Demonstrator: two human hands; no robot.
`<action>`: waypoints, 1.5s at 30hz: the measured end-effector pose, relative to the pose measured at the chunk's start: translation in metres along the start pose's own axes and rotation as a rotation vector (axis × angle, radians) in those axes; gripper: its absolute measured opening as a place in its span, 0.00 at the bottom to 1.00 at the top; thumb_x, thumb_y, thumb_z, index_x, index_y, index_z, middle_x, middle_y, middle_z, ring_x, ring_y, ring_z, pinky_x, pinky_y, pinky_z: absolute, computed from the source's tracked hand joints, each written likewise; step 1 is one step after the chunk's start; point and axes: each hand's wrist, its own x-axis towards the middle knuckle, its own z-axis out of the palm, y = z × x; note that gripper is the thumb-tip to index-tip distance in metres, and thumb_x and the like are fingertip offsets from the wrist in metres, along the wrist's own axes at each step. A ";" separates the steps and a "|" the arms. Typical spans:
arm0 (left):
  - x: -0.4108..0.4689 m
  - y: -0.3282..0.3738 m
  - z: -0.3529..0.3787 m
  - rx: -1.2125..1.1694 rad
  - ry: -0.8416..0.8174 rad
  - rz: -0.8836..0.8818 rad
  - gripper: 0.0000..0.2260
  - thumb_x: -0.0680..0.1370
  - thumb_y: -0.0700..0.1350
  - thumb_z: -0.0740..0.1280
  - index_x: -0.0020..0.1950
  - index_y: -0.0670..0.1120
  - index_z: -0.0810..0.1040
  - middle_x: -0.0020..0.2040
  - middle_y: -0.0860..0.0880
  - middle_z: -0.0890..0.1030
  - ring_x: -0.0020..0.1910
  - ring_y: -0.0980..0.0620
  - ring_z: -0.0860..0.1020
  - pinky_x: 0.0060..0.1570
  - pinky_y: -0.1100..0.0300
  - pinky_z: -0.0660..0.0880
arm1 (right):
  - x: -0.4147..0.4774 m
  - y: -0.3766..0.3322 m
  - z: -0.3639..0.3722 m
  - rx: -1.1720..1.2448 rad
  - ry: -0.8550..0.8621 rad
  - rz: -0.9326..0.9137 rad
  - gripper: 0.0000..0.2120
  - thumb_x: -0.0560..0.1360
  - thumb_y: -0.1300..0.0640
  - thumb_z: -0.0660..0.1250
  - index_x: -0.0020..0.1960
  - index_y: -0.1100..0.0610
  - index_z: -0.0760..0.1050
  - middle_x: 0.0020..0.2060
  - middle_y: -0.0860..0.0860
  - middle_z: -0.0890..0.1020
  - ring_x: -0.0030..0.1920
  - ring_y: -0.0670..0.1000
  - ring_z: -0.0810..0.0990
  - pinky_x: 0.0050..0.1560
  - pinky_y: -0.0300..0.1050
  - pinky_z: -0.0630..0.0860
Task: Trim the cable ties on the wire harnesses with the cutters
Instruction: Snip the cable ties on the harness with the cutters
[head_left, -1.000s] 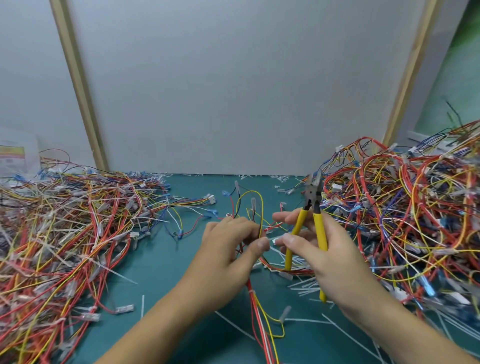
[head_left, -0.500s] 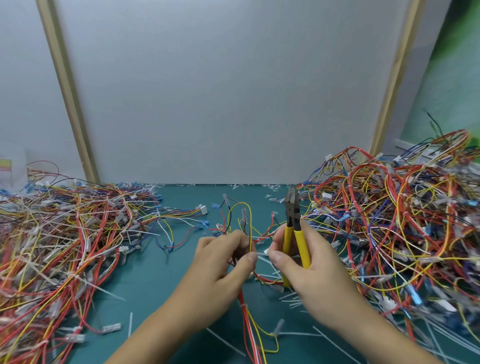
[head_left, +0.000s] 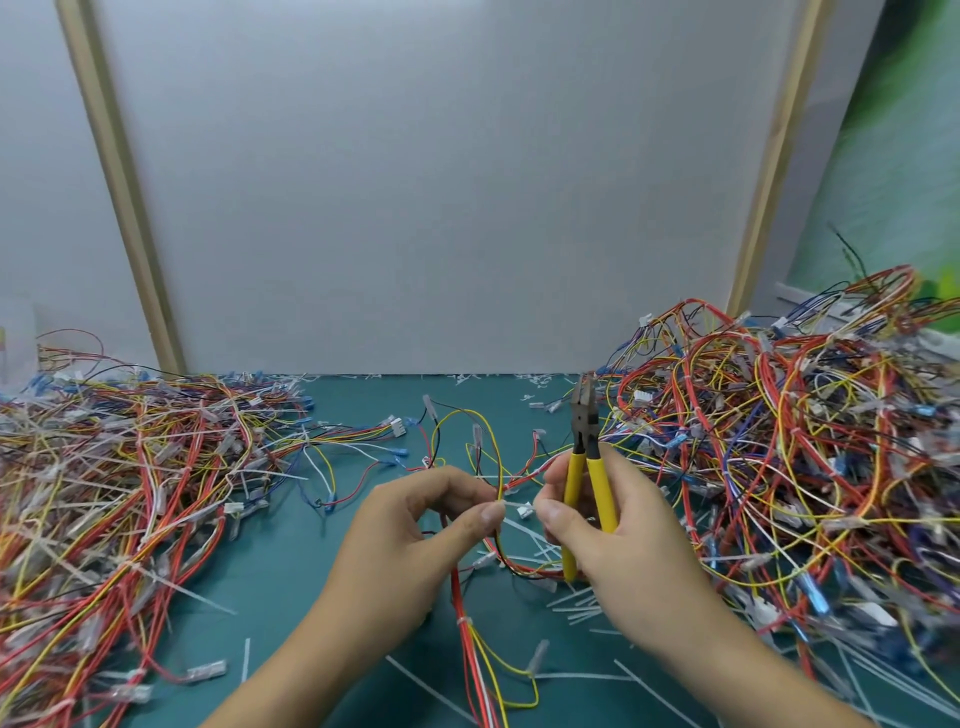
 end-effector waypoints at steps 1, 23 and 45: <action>0.000 -0.001 0.000 -0.007 -0.001 -0.004 0.03 0.74 0.49 0.75 0.43 0.51 0.84 0.38 0.50 0.85 0.41 0.53 0.81 0.45 0.63 0.75 | 0.000 0.000 0.000 0.009 0.001 0.000 0.06 0.77 0.59 0.70 0.49 0.49 0.76 0.42 0.40 0.82 0.42 0.42 0.82 0.42 0.34 0.78; 0.005 0.006 -0.007 -0.391 0.207 -0.143 0.11 0.70 0.46 0.73 0.52 0.49 0.84 0.34 0.49 0.82 0.36 0.57 0.80 0.38 0.72 0.73 | -0.010 -0.006 0.006 0.033 -0.408 0.222 0.15 0.80 0.48 0.65 0.42 0.57 0.80 0.32 0.52 0.81 0.29 0.56 0.80 0.31 0.48 0.76; 0.005 0.004 -0.007 -0.345 0.151 -0.108 0.10 0.70 0.49 0.73 0.51 0.54 0.85 0.32 0.48 0.78 0.37 0.54 0.79 0.44 0.56 0.73 | -0.010 -0.007 0.004 -0.016 -0.420 0.214 0.15 0.80 0.46 0.66 0.43 0.56 0.81 0.31 0.51 0.80 0.28 0.55 0.80 0.32 0.49 0.76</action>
